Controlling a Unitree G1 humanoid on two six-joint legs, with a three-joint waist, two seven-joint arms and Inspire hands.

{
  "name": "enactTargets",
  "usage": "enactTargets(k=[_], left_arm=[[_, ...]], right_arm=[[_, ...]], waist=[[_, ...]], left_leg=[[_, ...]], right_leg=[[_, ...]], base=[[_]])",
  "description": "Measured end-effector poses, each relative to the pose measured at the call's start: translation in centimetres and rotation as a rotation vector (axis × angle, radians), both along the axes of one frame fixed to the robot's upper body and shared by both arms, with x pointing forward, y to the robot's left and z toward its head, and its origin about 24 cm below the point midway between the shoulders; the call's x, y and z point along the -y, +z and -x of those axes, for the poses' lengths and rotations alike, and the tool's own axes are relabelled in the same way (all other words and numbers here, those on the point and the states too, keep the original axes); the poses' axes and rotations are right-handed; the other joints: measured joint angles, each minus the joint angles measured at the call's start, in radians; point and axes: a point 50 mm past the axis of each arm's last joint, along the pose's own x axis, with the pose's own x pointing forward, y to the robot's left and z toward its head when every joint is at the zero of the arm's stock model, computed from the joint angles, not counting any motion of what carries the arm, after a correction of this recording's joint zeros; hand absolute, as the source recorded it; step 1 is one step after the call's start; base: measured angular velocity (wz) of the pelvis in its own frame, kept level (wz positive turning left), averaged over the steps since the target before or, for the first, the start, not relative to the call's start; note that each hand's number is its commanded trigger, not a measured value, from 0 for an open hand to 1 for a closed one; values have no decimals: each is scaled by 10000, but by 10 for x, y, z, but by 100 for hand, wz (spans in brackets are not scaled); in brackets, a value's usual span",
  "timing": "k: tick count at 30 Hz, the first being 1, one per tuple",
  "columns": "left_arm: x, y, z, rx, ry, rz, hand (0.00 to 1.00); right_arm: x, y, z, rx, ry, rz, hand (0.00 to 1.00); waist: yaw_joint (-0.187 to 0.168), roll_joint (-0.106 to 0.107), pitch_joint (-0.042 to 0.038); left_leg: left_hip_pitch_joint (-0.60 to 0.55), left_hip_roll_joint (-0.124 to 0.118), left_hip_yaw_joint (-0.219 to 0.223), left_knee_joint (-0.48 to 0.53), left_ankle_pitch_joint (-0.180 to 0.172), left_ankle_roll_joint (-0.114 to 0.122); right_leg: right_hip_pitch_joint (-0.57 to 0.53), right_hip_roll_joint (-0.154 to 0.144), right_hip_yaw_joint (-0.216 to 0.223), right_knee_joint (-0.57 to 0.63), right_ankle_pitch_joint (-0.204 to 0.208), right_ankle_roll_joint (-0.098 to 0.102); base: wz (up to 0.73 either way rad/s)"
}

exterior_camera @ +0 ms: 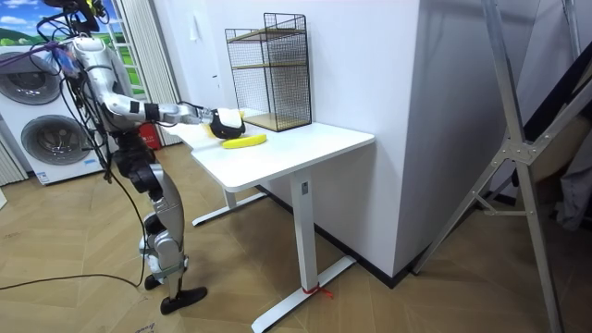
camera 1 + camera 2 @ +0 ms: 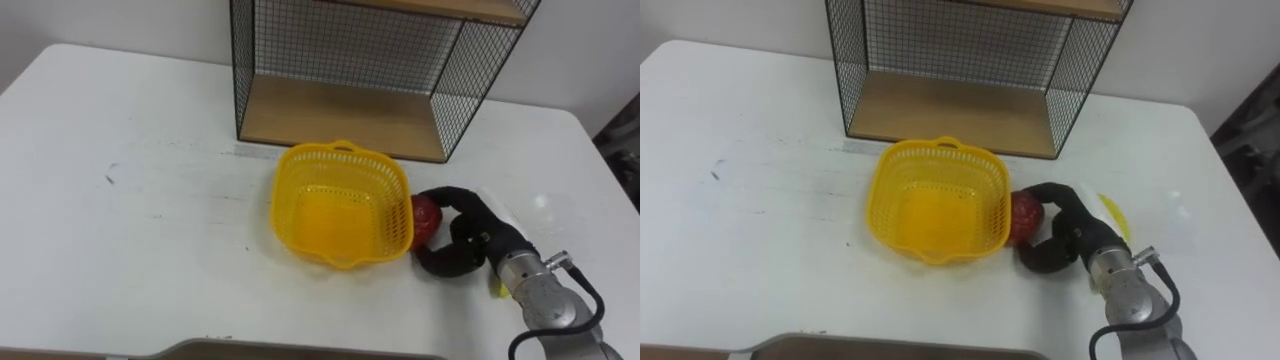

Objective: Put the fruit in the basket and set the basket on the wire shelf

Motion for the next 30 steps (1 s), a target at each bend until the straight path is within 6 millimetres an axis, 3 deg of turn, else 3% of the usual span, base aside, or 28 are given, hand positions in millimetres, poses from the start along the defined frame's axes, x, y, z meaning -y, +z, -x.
enactTargets(k=[10, 30], left_arm=[[0, 0, 11, -176, -91, -40, 0], [-2, 1, 13, 39, 643, -106, 0]], right_arm=[[7, -23, 13, -34, -1456, -2251, 100], [17, -28, 19, 113, -2851, -4142, 100]], waist=[[-180, 214, -14], [-528, 258, -32]], left_leg=[[-34, -9, -82, -6, -1, 0], [-7, -10, -88, 84, -1, 0]], right_leg=[[19, -24, -67, 9, 5, 1], [146, -16, -62, -124, 44, 7]], base=[[2], [1]])
